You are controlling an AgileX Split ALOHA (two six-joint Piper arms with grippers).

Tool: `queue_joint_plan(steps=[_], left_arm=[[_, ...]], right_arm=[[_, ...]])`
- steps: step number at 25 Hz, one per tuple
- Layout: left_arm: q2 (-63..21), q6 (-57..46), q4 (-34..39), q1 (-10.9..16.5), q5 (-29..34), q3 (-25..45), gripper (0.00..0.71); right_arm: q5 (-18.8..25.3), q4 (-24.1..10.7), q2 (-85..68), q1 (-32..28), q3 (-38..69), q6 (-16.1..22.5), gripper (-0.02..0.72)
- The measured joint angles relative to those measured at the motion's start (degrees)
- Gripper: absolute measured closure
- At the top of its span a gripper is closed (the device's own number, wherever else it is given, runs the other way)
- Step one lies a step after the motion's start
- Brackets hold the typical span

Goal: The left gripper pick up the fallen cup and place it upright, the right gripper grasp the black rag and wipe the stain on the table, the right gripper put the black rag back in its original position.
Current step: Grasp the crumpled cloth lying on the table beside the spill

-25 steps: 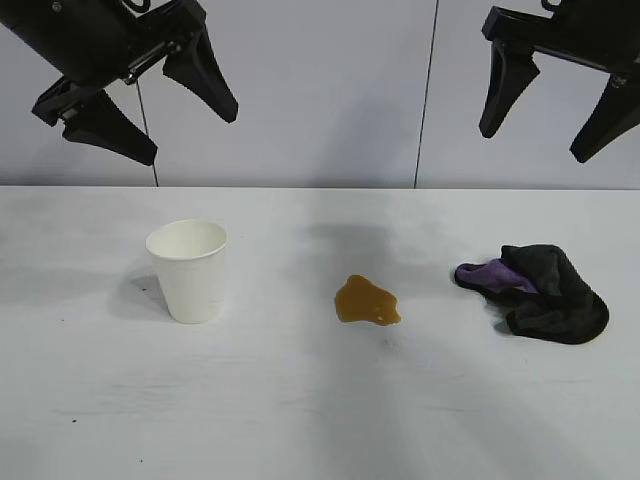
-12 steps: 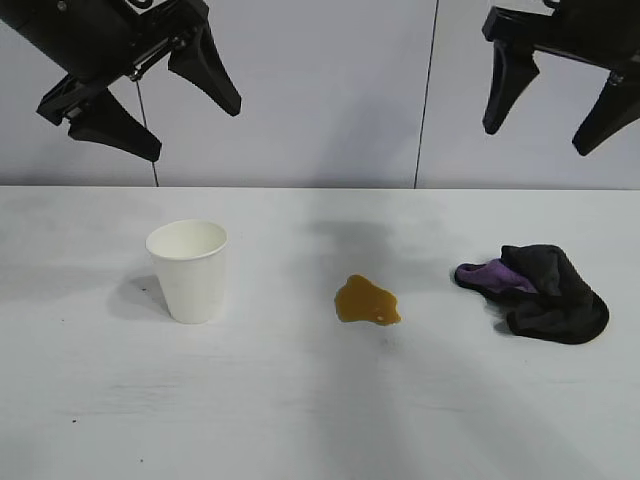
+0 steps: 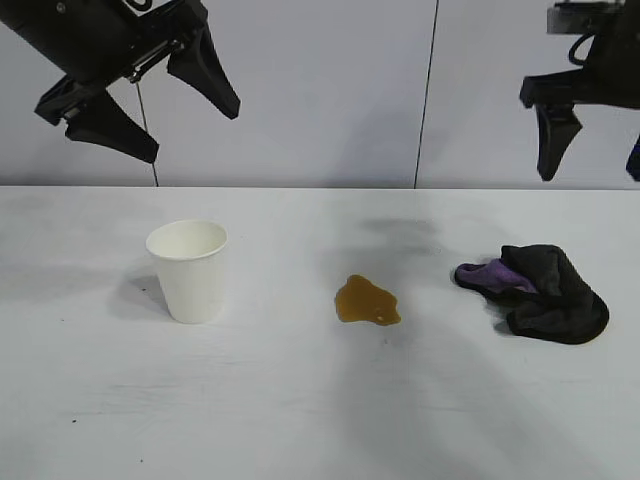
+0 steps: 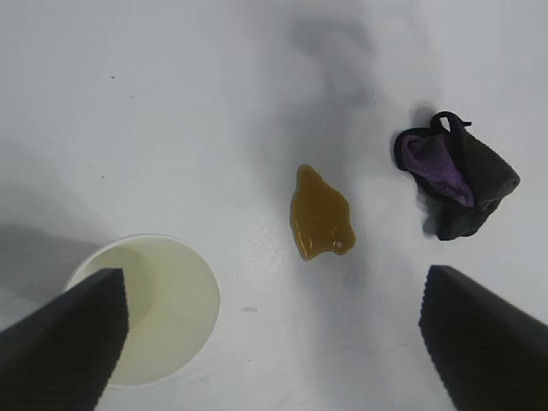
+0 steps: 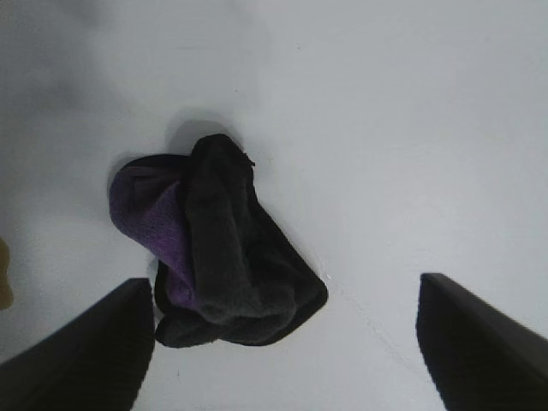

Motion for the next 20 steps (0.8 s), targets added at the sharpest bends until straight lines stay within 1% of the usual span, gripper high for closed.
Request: queue_joint_plan(steps=[3,5,11,13,15,17,18,20], left_arm=[[0.00,0.00,0.94,0.00,0.06,0.00,0.018],[0.00,0.00,1.25,0.00,0.06,0.00,0.017],[0.00,0.00,1.39,0.00,-0.12,0.00,0.017],[0.00,0.00,1.39,0.00,-0.30,0.00,0.017],[0.00,0.00,1.39,0.00,-0.45,0.00,0.017],[0.00,0.00,1.39,0.00,-0.51,0.00,0.017],[0.05,0.00,1.39,0.00,-0.51,0.00,0.017],[0.05,0.00,1.39,0.00,-0.51,0.00,0.017]], right_arm=[[-0.94,2.56,3.48,0.05,0.00,-1.42,0.135],[-1.53,3.61,4.99,0.05,0.00,-2.15,0.137],[-2.55,4.33,7.04,0.73,0.00,-4.22,0.169],[-2.94,4.33,7.95,1.97,0.00,-4.43,0.171],[-3.34,4.07,8.75,3.35,0.00,-4.43,0.194],[-3.60,2.56,9.31,4.65,0.00,-3.86,0.242],[-3.60,1.89,9.52,5.05,0.00,-2.86,0.258],[-3.55,0.16,10.05,5.42,0.00,-2.03,0.272]])
